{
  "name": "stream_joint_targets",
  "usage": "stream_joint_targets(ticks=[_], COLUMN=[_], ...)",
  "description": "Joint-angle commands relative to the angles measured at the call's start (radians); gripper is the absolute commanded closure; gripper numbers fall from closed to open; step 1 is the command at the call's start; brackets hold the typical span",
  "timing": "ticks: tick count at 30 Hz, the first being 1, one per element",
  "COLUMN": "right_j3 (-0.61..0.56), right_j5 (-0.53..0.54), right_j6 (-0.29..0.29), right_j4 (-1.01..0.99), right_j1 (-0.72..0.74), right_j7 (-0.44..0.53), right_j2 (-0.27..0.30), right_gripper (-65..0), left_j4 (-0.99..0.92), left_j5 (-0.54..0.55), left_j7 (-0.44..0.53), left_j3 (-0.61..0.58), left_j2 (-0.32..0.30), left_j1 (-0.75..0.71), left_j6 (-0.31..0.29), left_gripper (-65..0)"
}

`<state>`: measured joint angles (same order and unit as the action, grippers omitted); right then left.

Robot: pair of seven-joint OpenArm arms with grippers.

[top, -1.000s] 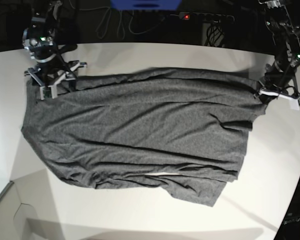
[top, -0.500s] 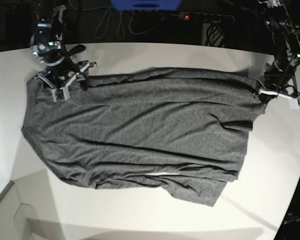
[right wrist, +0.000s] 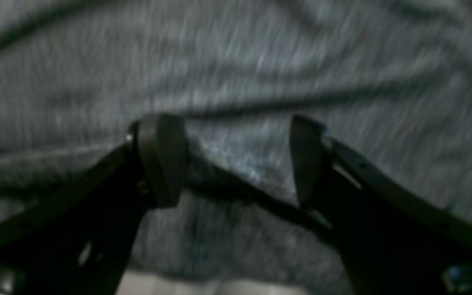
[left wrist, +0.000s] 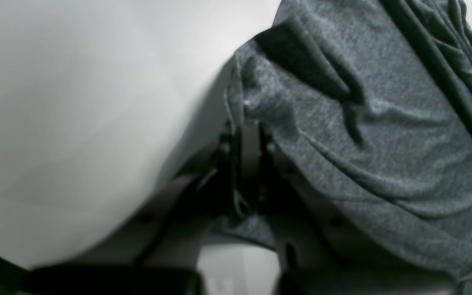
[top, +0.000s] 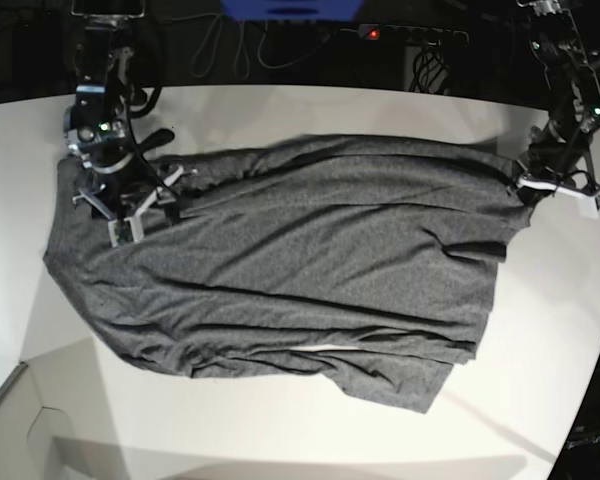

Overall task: Layout the t-shirt on the table in an organized manner, then fold the t-shirt properly
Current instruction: 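Slide the right gripper along the collar edge toward the left gripper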

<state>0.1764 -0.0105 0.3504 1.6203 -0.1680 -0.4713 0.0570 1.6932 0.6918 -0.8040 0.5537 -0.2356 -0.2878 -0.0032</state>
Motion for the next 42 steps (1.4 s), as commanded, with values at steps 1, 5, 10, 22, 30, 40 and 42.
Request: stream_joint_targets(ticks=[1,5,10,22,30,40,42], right_j3=[0.024,0.061,0.042,-0.056,-0.09,-0.108,-0.108], right_j5=[0.008,0.01,0.01,0.011,0.011,0.013,0.013], right_j6=[-0.035,-0.09,-0.041,-0.04,-0.04,-0.04,-0.04], right_j4=[0.019,0.031,0.116,0.185,0.179,0.17,0.153], right_j1=[0.018,0.031,-0.063,-0.215,-0.206,-0.206,-0.204], right_j7=[0.023,0.021,0.021,0.023,0.021,0.021,0.021], right_j2=[0.007,0.005,0.004,0.004,-0.001,-0.036,-0.036], right_gripper=[-40.7,-40.8,-40.8,-40.6,-39.4,-34.4,-34.4], left_j4=[0.017,0.017,0.017,0.017,0.017,0.017,0.017], left_j5=[0.01,0.01,0.01,0.01,0.01,0.012,0.012], left_j7=[0.021,0.021,0.021,0.021,0.021,0.021,0.021], left_j3=[0.006,0.006,0.006,0.004,0.004,0.006,0.006], left_j2=[-0.015,-0.015,-0.014,-0.014,-0.011,-0.009,-0.009], left_j1=[0.003,0.003,0.003,0.011,0.011,0.008,0.008], left_j6=[-0.004,-0.004,-0.004,-0.004,-0.004,-0.004,-0.004], left_gripper=[0.0,0.0,0.0,0.0,0.0,0.0,0.0])
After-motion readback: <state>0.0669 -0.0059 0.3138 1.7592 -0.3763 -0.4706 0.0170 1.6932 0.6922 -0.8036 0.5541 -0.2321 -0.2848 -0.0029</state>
